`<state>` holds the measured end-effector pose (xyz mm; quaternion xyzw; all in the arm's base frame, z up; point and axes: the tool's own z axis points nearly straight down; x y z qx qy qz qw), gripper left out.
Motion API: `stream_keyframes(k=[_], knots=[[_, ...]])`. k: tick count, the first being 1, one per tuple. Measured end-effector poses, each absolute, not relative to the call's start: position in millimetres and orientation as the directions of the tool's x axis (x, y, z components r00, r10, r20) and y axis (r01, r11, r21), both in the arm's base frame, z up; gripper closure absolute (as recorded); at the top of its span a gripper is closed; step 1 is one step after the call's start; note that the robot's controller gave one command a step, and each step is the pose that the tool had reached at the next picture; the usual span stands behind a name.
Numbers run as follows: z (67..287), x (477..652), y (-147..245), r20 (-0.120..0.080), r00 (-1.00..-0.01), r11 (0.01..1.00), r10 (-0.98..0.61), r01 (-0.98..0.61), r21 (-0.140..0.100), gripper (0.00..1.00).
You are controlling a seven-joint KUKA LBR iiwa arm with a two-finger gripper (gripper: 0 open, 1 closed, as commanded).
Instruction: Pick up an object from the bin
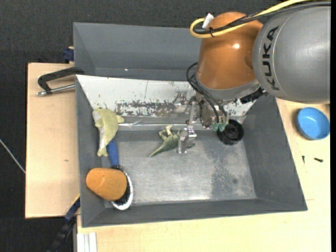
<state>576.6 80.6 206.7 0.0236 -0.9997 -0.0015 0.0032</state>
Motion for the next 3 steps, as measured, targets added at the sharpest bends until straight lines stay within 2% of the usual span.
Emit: stream_keyframes(k=[1,2,3], knots=[[71.3,601.8,90.4,-0.006,-1.0,1.0,0.019,0.019,0.003,0.0],[76.0,604.3,91.2,-0.017,-1.0,1.0,0.018,0.018,0.005,1.0],[202.6,584.7,82.0,-0.013,-1.0,1.0,0.028,0.028,0.003,1.0]])
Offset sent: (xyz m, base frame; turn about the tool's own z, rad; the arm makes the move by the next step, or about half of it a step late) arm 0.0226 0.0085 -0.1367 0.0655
